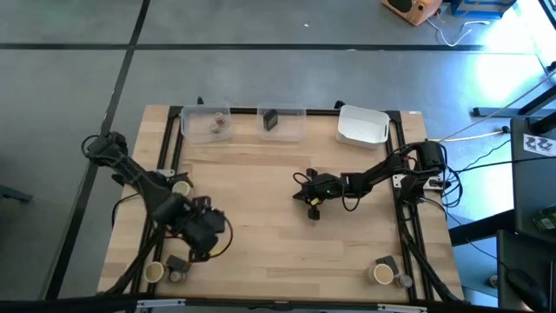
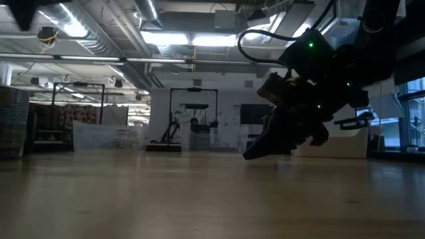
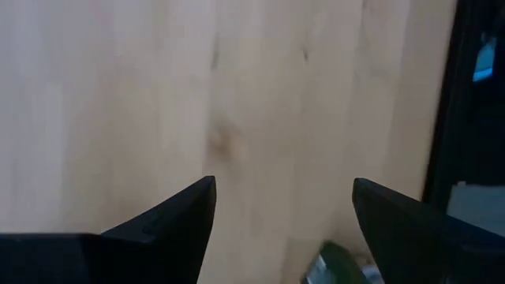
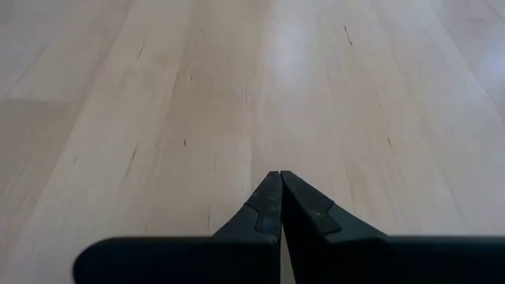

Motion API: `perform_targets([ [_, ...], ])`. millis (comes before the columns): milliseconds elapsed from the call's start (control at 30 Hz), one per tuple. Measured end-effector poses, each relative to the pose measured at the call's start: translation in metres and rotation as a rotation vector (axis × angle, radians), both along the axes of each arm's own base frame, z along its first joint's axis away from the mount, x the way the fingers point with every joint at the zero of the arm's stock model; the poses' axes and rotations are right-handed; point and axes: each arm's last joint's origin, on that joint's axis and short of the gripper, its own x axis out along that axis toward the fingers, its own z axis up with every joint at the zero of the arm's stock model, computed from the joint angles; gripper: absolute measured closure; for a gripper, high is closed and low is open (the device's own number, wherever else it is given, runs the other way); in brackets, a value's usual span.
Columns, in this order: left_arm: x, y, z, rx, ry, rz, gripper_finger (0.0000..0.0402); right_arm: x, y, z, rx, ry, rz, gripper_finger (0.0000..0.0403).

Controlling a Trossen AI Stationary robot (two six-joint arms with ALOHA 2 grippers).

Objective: Sort spices by type
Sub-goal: Put the bottom left black seasoning can into the middle transparent bin

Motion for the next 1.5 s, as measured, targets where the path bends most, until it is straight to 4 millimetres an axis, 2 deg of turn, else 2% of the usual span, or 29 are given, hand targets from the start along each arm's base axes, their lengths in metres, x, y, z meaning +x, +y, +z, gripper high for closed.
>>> perform_targets([
  [333, -0.041, -0.039, -0.003, -0.031, 0.055, -0.017, 0.0123, -0.001, -0.001, -0.001, -0.022, 0.018, -0.007, 0.0391],
  [533, -0.059, -0.053, -0.017, -0.045, 0.063, -0.028, 0.0123, -0.001, -0.001, -0.002, -0.023, 0.022, -0.007, 0.0391],
  [700, -0.065, -0.059, -0.031, -0.07, 0.055, -0.059, 0.0123, -0.001, -0.001, -0.002, -0.023, 0.023, -0.007, 0.0391],
  [1000, -0.063, -0.071, -0.054, -0.047, 0.171, -0.136, 0.0123, -0.002, -0.001, -0.002, -0.024, 0.029, -0.007, 0.0391],
  [1500, -0.067, -0.084, -0.075, -0.007, 0.265, -0.169, 0.0123, -0.002, -0.001, -0.002, -0.024, 0.029, -0.007, 0.0391],
])
